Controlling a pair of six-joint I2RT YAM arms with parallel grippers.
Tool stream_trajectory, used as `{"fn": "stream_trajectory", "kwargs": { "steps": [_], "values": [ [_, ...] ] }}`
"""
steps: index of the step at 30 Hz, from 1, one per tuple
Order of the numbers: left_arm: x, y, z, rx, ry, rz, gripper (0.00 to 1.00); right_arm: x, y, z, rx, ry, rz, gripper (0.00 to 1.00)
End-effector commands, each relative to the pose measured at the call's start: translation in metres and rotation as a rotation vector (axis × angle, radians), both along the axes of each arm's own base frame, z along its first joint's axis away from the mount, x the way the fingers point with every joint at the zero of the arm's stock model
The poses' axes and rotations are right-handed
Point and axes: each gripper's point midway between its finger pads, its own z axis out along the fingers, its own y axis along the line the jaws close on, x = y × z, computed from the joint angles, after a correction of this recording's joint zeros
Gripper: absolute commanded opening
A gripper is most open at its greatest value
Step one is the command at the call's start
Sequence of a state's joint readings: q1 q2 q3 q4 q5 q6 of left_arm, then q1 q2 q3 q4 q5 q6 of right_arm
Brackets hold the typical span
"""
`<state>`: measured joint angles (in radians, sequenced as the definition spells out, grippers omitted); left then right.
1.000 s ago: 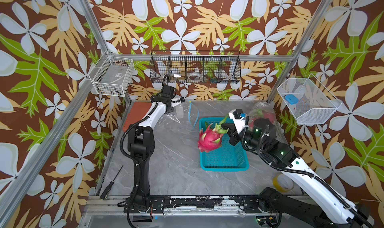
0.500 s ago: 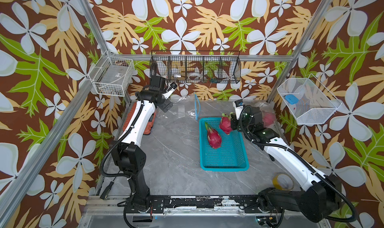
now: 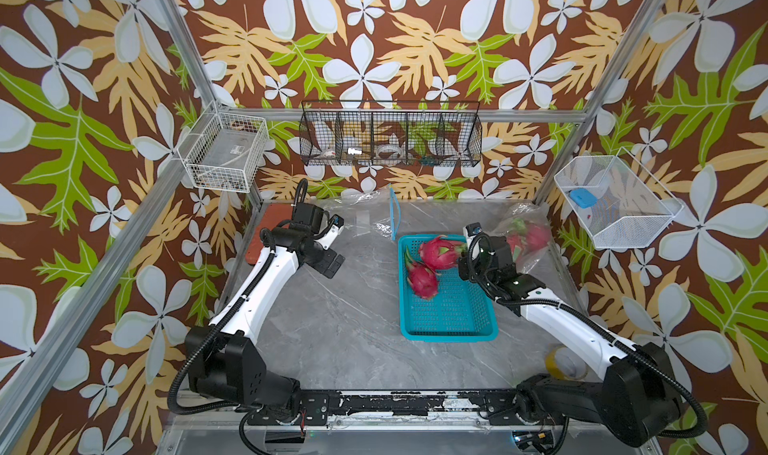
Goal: Open the zip-top bag and take out the dragon fruit
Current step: Place the dragon fruit in the basket.
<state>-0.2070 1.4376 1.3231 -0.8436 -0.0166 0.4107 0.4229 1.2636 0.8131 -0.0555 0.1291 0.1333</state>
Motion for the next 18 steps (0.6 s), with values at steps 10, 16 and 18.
{"fn": "stream_trajectory", "kwargs": {
  "steps": [10, 16, 18],
  "values": [
    [0.005, -0.003, 0.017, -0.045, -0.052, 0.031, 1.00, -0.027, -0.013, 0.031, 0.029, 0.041, -0.109, 1.00],
    [0.009, 0.001, 0.017, -0.048, -0.052, 0.040, 1.00, -0.010, -0.037, 0.105, -0.002, -0.080, -0.196, 1.00],
    [0.011, 0.003, 0.018, -0.051, -0.057, 0.045, 1.00, -0.002, -0.060, 0.115, -0.045, -0.108, -0.273, 1.00]
  ]
}}
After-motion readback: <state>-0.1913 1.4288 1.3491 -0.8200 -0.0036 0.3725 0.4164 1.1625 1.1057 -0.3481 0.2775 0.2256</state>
